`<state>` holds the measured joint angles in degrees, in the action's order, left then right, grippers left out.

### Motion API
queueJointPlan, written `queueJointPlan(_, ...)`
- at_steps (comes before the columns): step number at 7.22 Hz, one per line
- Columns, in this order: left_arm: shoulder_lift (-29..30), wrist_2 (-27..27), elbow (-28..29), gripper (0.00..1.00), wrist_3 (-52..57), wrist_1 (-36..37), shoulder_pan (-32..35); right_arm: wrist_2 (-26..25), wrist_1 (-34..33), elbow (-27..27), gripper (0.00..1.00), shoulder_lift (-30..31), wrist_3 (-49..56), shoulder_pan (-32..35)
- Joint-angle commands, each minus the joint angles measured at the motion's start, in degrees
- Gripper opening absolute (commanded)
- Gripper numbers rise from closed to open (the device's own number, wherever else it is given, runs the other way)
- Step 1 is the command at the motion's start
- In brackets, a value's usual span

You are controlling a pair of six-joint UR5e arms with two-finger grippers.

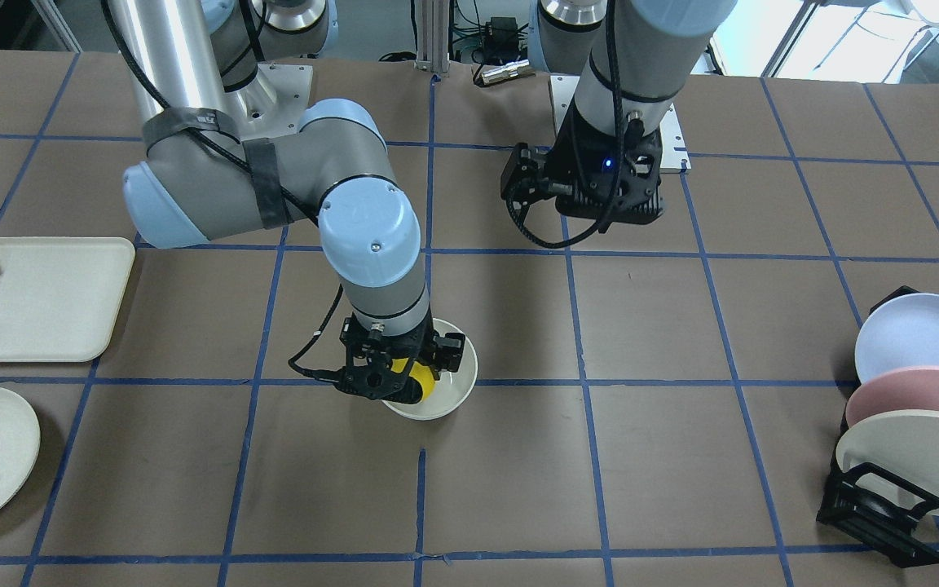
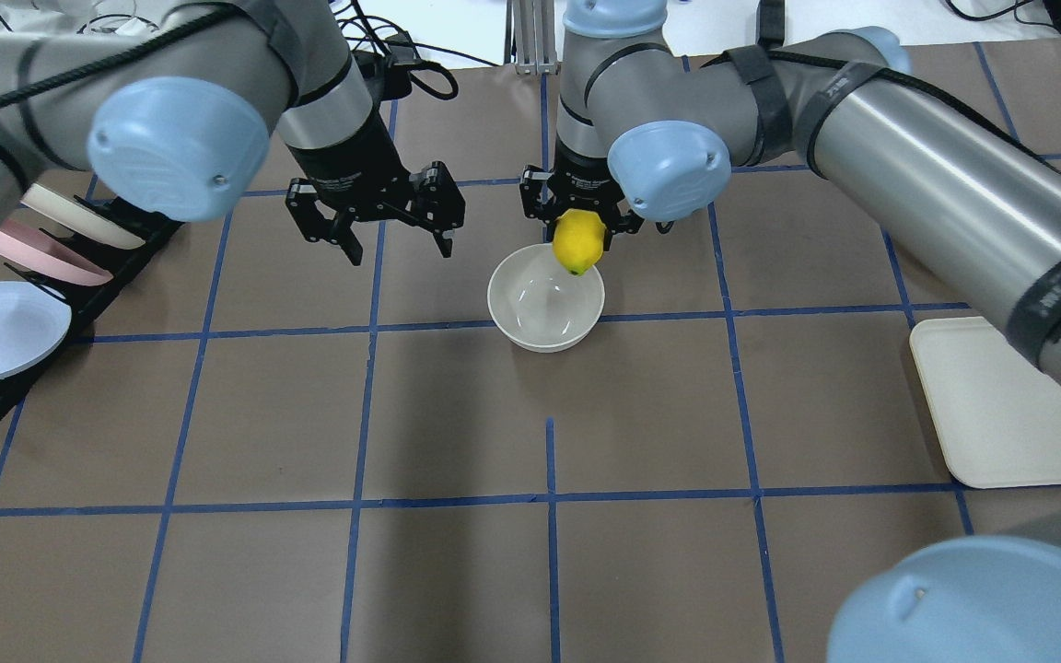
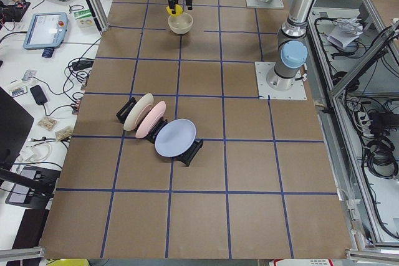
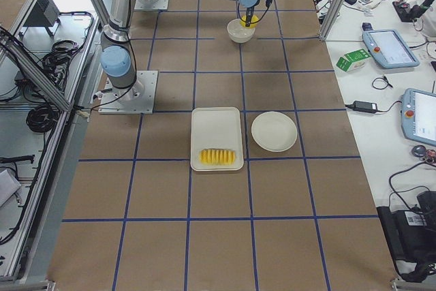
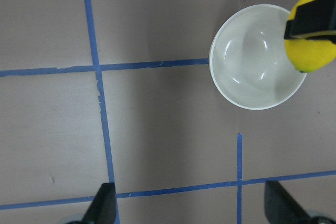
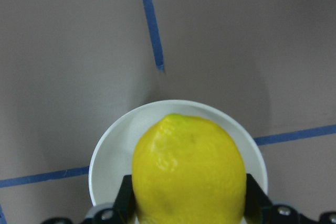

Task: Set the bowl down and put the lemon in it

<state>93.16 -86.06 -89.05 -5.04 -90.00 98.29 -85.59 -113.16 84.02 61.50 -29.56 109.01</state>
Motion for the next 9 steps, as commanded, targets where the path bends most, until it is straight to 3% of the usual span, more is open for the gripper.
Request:
queueJointPlan(1,-4.02,-1.30,-2.61,1.00,0.29,-1.75,-0.64,0.07,-1.28,0.52,0.00,-1.91,-0.68,1.38)
queueJointPlan(2,-4.56,-1.39,-2.62,1.00,2.38,-1.32,-1.34,-0.02,-1.36,1.40,0.00,-2.00,-0.59,1.38)
queueJointPlan(3,-5.17,-2.43,-2.62,1.00,9.97,-1.75,-4.05,-0.36,-1.54,2.28,0.11,-2.00,-0.42,1.38)
queueJointPlan(4,-6.14,-2.36,-2.36,1.00,10.05,-0.97,-7.38,-0.54,-1.80,2.81,0.38,-2.08,-0.42,1.38)
queueJointPlan(5,-6.06,-2.62,-1.49,1.00,10.14,-0.88,-9.68,-0.72,-1.80,2.73,0.73,-2.09,-0.24,1.38)
queueJointPlan(6,-6.06,-2.53,-1.31,1.00,8.92,-0.88,-9.52,-0.81,-1.80,2.73,0.93,-2.09,-0.50,1.38)
queueJointPlan(7,-6.14,-2.53,-1.31,1.00,6.21,-0.79,-9.52,-1.07,-1.63,2.55,1.00,-1.91,-0.33,1.30)
queueJointPlan(9,-6.06,-2.44,-1.39,1.00,5.21,1.22,-9.52,-1.25,-0.84,1.76,1.00,-1.30,-0.24,0.86)
